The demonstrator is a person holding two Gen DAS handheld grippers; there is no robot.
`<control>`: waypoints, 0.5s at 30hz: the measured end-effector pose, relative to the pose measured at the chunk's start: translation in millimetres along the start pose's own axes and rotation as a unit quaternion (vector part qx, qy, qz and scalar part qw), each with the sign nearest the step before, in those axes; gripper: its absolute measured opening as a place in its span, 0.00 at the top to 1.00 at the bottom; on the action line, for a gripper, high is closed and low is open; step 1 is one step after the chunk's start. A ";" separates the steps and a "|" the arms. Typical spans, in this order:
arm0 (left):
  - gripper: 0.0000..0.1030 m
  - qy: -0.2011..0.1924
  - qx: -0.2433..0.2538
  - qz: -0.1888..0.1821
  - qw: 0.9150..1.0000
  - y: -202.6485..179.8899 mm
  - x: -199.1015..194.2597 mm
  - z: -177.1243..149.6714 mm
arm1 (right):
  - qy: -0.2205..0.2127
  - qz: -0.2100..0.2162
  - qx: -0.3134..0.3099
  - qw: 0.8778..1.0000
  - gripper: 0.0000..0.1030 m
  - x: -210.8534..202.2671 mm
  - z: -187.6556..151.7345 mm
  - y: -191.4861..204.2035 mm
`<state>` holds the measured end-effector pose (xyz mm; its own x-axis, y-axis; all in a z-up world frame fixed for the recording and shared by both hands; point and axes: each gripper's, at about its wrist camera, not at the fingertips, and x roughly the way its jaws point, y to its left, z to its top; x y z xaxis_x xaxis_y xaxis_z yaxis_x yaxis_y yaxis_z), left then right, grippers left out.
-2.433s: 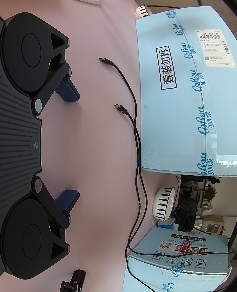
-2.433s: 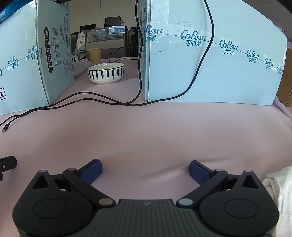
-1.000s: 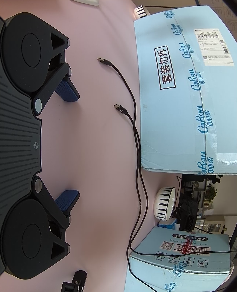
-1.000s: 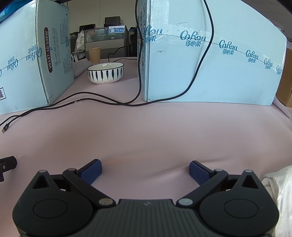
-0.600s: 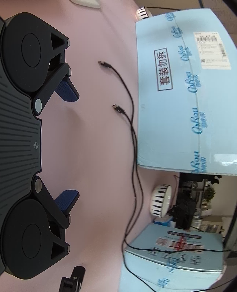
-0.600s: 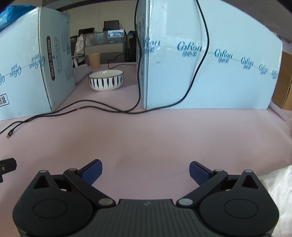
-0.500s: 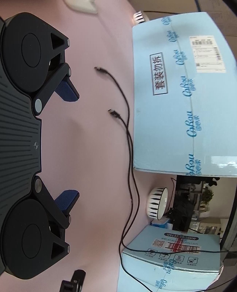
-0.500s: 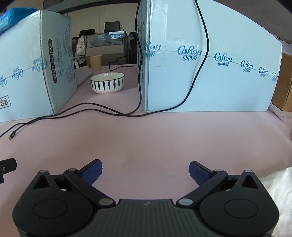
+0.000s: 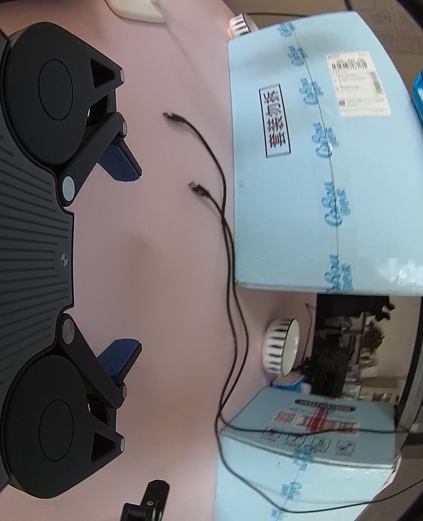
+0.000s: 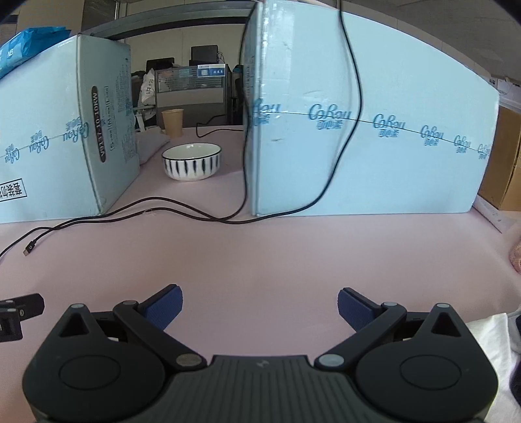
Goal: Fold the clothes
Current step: 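Turn both tools toward the white shirt with black trim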
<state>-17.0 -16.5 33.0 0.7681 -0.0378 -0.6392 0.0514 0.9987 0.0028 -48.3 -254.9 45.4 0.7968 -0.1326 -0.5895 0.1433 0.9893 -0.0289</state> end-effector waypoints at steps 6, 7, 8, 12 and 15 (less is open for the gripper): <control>0.00 0.003 0.014 -0.017 1.000 -22.5 2.3 4.7 | 0.002 -0.026 0.000 1.000 0.00 -6.8 -3.0 -23.7; 0.00 0.002 0.020 -0.020 1.000 -29.1 2.9 6.1 | 0.003 -0.030 0.002 1.000 0.00 -8.1 -3.5 -28.3; 0.00 0.001 0.025 -0.023 0.999 -35.0 2.9 7.0 | 0.002 -0.036 0.004 0.999 0.00 -10.3 -3.5 -34.1; 0.00 0.001 0.042 -0.042 0.998 -58.6 2.6 10.2 | -0.005 -0.063 0.013 0.998 0.00 -19.3 -4.4 -57.4; 0.00 0.003 0.055 -0.061 0.997 -77.7 2.4 10.5 | -0.001 -0.081 0.016 0.997 0.00 -24.0 -8.4 -76.2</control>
<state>-12.5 -94.5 39.3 0.7476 -0.1574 -0.6452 0.2140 0.9768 0.0097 -83.2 -326.6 54.9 0.7627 -0.2907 -0.5777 0.2885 0.9524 -0.0984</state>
